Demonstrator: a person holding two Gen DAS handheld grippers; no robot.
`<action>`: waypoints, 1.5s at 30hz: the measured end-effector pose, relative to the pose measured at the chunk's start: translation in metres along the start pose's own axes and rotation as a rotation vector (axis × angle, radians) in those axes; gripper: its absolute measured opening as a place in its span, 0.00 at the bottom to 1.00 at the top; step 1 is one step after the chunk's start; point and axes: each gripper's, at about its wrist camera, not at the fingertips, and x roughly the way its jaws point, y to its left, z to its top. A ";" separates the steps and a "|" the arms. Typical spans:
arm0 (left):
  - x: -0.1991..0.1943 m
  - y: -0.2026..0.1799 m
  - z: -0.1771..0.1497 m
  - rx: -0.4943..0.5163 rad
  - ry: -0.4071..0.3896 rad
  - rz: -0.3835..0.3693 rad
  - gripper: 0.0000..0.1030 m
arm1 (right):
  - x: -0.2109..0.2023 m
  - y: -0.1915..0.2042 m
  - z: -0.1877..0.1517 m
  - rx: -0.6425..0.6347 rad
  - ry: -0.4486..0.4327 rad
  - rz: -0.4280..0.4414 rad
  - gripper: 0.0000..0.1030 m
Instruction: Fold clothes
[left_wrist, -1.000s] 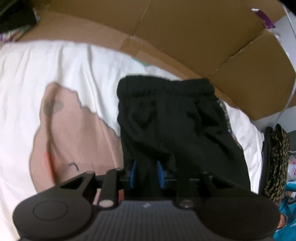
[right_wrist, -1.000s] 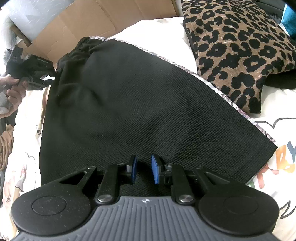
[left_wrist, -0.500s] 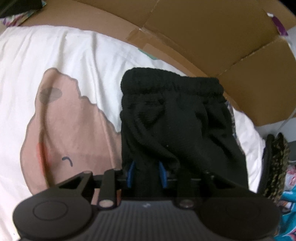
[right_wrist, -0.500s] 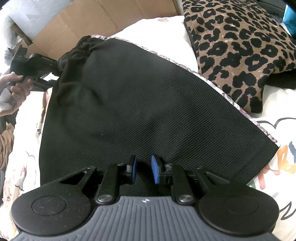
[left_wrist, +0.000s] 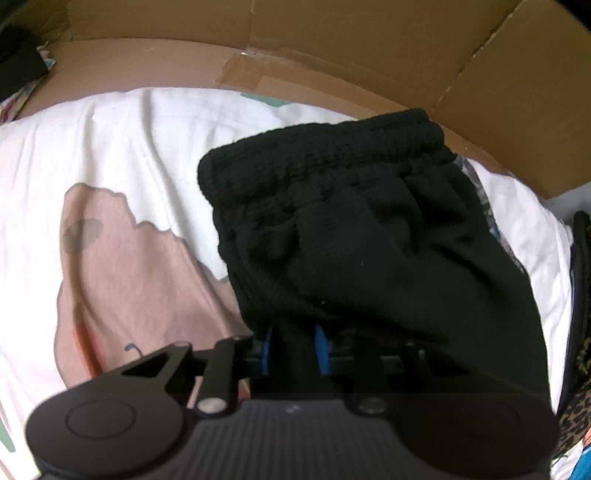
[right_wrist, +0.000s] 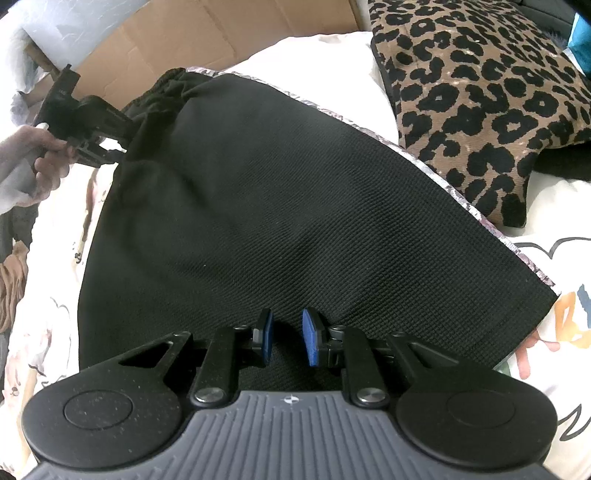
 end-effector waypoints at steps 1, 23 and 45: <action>0.000 0.000 -0.001 0.006 -0.004 0.002 0.16 | 0.000 0.000 0.000 -0.001 0.000 0.000 0.23; -0.039 0.071 -0.025 -0.049 -0.071 -0.088 0.06 | 0.006 0.005 0.002 -0.034 0.012 -0.029 0.24; -0.072 0.130 -0.028 -0.203 -0.026 -0.194 0.07 | 0.014 0.002 0.009 -0.035 0.019 -0.044 0.23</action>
